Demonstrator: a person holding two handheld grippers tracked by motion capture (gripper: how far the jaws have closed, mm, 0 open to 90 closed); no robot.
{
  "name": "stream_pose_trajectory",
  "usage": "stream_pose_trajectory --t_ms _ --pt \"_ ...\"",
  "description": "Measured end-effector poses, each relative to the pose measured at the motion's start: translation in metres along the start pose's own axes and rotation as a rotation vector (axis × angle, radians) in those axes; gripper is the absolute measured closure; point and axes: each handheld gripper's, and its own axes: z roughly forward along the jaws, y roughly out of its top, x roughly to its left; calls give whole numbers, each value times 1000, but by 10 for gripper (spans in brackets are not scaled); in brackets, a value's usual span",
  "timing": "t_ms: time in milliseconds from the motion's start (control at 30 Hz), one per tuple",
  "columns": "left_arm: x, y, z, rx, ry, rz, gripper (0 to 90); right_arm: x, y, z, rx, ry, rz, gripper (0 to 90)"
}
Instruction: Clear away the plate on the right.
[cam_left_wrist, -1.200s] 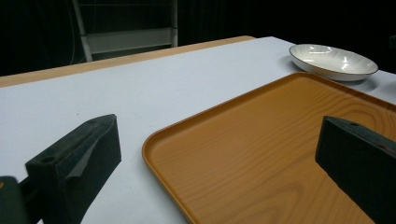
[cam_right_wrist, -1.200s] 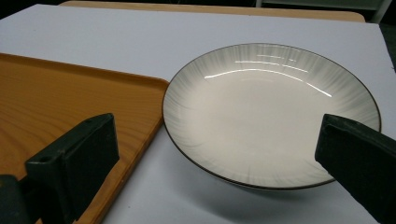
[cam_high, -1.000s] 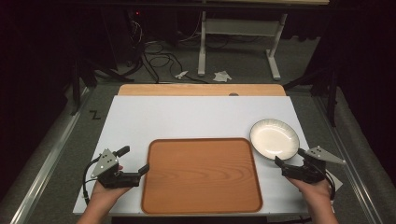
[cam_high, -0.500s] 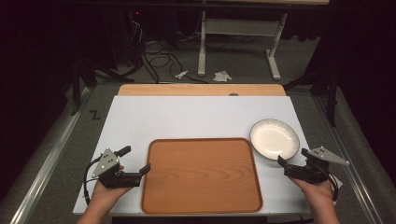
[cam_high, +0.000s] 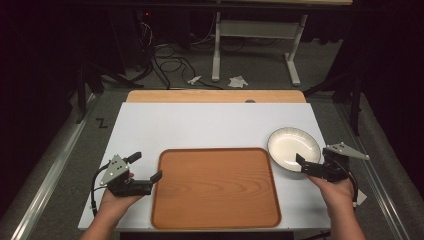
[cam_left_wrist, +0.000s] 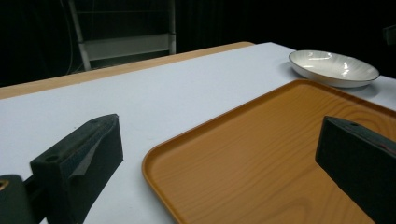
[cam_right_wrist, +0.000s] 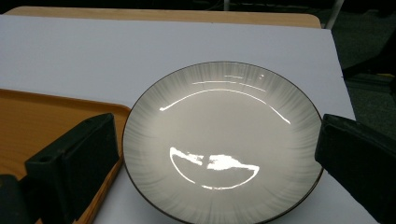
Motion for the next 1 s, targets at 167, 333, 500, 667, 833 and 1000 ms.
stream_pose_trajectory --t_ms 167,333,500,667,833,1000 --pt "0 -1 0 22 20 18 16 -2 -9 11 -19 -4 27 0" --pt "0 -1 3 24 16 12 16 -6 -14 14 22 10 25 0" --pt "-6 -2 3 27 4 33 17 -12 -23 12 42 43 44 0" --pt "-11 0 3 14 -14 51 16 -19 -28 10 45 42 72 33" --pt "-11 -1 5 25 -22 51 16 -27 -33 7 42 51 120 141" --pt "-11 -1 2 12 -28 52 16 -28 -34 6 47 59 109 155"
